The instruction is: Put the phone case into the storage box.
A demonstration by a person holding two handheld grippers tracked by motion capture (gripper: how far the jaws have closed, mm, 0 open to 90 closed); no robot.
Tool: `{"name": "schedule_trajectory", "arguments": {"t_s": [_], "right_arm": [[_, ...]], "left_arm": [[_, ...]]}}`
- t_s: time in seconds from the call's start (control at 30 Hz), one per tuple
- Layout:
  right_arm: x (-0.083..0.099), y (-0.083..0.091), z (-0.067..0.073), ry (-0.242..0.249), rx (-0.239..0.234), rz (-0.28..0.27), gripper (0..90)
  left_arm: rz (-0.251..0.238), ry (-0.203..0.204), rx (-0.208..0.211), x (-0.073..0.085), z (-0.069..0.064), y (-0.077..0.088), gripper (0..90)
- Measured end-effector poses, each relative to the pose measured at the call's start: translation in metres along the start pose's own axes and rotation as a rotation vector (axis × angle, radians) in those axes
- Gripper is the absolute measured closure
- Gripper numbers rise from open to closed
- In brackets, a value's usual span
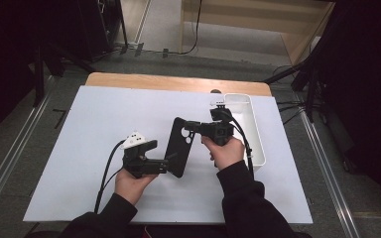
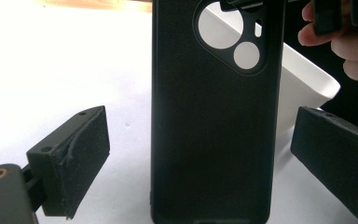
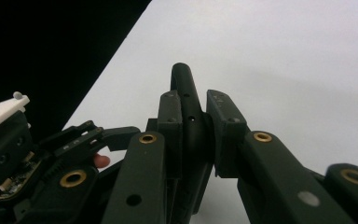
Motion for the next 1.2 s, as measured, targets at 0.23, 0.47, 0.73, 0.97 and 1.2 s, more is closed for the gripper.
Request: {"name": "schedule_trajectory", "arguments": {"t_s": [0.23,0.47,0.73,0.97,1.2], "right_arm": [[-0.001,0.005,0.0,0.039,0.015,-0.013,74.7],[0.0,0.011,0.002,0.088,0.02,-0.028,74.7],[0.001,0.017,0.003,0.134,0.018,-0.044,74.7],[0.001,0.019,0.004,0.176,0.012,-0.051,74.7],[0.001,0.019,0.006,0.22,-0.006,-0.042,74.7]], "left_arm": [[0.05,0.019,0.03,-0.005,0.007,0.005,4.4],[0.11,0.011,0.021,-0.008,0.017,0.01,9.8],[0.143,0.006,0.035,-0.013,0.024,0.016,13.1],[0.25,-0.036,0.027,-0.012,0.031,0.018,13.2],[0.268,-0.018,0.058,-0.015,0.036,0.021,13.3]]}}
Point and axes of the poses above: each handheld gripper's, and its own axes: y roughly backward along the jaws, x roughly out of its underside, z roughly to its left, the point moved 3 cm from there along -y, roughly forward along the jaws, and after that the axes turned 1 degree about z, right-handed, at the moved point
